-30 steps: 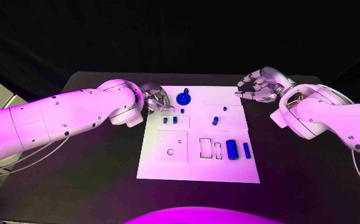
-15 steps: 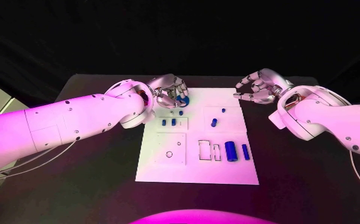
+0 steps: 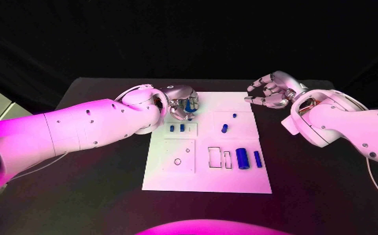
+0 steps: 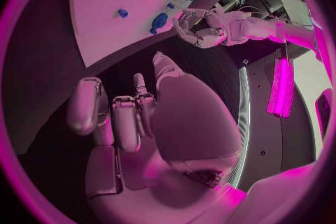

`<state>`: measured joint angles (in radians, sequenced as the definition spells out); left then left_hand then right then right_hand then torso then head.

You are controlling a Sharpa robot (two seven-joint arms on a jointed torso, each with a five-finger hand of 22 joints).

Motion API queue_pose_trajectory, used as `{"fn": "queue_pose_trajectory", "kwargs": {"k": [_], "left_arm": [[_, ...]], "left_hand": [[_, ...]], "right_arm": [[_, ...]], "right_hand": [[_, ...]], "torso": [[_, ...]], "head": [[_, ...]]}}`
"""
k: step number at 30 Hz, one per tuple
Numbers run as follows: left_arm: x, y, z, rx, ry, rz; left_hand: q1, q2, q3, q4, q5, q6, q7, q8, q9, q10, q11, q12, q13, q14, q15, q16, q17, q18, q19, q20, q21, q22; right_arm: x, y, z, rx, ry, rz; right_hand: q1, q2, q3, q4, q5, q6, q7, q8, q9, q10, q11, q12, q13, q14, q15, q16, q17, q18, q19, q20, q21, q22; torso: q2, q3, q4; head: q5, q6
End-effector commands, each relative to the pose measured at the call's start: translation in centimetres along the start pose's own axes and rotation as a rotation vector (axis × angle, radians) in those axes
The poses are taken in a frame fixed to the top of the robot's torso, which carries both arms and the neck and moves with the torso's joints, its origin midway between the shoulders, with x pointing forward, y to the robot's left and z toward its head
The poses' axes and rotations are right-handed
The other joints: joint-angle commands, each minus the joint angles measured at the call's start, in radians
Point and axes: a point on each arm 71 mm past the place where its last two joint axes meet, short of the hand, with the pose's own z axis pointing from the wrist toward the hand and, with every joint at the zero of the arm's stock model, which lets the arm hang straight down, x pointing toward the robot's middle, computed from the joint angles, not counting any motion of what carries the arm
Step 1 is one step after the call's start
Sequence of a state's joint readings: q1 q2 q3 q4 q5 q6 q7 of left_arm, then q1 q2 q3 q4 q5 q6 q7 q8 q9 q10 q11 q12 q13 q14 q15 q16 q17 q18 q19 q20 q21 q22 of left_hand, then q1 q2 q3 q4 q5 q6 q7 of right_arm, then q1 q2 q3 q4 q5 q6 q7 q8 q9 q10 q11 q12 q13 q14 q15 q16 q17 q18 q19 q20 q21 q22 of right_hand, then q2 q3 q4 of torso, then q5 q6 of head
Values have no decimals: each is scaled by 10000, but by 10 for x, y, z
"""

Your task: Assemble the parts on the task board

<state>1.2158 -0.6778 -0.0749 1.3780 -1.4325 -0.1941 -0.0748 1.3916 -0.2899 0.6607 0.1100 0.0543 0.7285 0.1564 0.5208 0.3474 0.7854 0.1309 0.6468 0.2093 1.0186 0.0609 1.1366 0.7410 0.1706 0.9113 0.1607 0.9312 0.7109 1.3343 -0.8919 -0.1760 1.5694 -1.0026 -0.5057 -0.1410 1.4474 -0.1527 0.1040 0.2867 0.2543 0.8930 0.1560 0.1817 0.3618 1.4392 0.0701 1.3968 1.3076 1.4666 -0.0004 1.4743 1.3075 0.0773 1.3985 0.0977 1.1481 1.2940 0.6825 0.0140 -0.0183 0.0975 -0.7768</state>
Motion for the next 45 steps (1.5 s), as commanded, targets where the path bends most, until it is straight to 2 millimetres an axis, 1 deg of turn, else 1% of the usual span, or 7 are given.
{"fn": "queue_pose_trajectory", "kwargs": {"k": [1, 3, 9, 17, 25, 32, 45], "left_arm": [[5, 2, 2, -300, 623, 869], [5, 2, 4, -328, 654, 920], [7, 2, 7, -473, 864, 1022], [10, 4, 10, -760, 1099, 1119], [12, 4, 12, -783, 1188, 1093], [14, 3, 14, -728, 1195, 1038], [20, 3, 16, -719, 1298, 969]], "left_hand": [[-168, -4, -38, -59, 9, 117, 20, -95, -83, 140, -26, -65, -67, 305, -2, 413, 343, 137, 122, -18, 120, 81], [-176, -5, -38, -68, 5, 128, 20, -111, -101, 156, -31, -74, -83, 352, -4, 491, 387, 136, 134, -21, 147, 102], [-228, 2, 2, -113, 5, 303, 39, -175, -193, 308, -66, -104, -167, 773, -30, 1061, 851, 91, 357, -38, 488, 454], [-287, -1, -10, -106, 0, 350, 24, -232, -230, 319, -67, -129, -197, 936, -32, 1271, 1021, 40, 543, -39, 720, 731], [-243, 30, 111, -151, -1, 601, 16, -282, -271, 610, -158, -8, -180, 1383, -99, 1800, 1517, -73, 1000, -77, 1310, 1428], [-150, 71, 260, -212, 2, 823, -26, -287, -275, 822, -234, 70, -155, 1628, -160, 2076, 1772, -110, 1129, -132, 1556, 1706], [-65, 103, 372, -276, -1, 937, -32, -320, -280, 954, -282, 87, -147, 1836, -205, 2293, 2009, -168, 1324, -173, 1834, 2039]], "right_arm": [[-1, 3, 0, -354, -262, -67], [-1, 3, 0, -381, -294, -62], [-1, 4, 0, -431, -329, -53], [-1, 5, 0, -450, -323, -50], [-1, 5, 0, -454, -304, -50], [0, 5, 0, -438, -248, -56], [0, 5, 0, -419, -186, -59]], "right_hand": [[-2, -57, 88, 13, 40, -80, -9, 76, -22, -186, -8, -246, 1050, 450, -64, -135, 449, 177, -119, -5, -331, -201], [0, -73, 122, 16, 41, -101, -15, 110, -29, -374, -18, -530, 816, 381, -75, -300, 207, 237, -232, -16, -691, -431], [-1, -83, 146, 17, 43, -118, -20, 134, -34, -430, -24, -631, 728, 363, -80, -366, 135, 256, -261, -26, -834, -522], [-7, -85, 151, 20, 44, -122, -21, 140, -36, -458, -25, -677, 690, 359, -82, -383, 117, 262, -271, -28, -878, -550], [-10, -83, 157, 21, 46, -124, -22, 146, -37, -469, -26, -696, 673, 350, -83, -408, 81, 266, -276, -29, -907, -568], [-10, -83, 157, 21, 46, -124, -22, 146, -37, -469, -26, -696, 673, 350, -83, -408, 81, 266, -276, -29, -907, -568], [-18, -72, 175, 23, 51, -120, -26, 164, -38, -412, -31, -635, 715, 364, -88, -400, 117, 254, -242, -34, -869, -544]], "torso": [[-4, 2, 13], [-3, -1, 20], [-5, -2, 2], [-6, 7, 11], [-15, 7, 12], [-14, 6, 13], [-7, 6, 8]], "head": [[-24, -8], [-30, -5], [-22, -33], [-30, -43], [-41, -47], [-52, -50], [-68, -61]]}}
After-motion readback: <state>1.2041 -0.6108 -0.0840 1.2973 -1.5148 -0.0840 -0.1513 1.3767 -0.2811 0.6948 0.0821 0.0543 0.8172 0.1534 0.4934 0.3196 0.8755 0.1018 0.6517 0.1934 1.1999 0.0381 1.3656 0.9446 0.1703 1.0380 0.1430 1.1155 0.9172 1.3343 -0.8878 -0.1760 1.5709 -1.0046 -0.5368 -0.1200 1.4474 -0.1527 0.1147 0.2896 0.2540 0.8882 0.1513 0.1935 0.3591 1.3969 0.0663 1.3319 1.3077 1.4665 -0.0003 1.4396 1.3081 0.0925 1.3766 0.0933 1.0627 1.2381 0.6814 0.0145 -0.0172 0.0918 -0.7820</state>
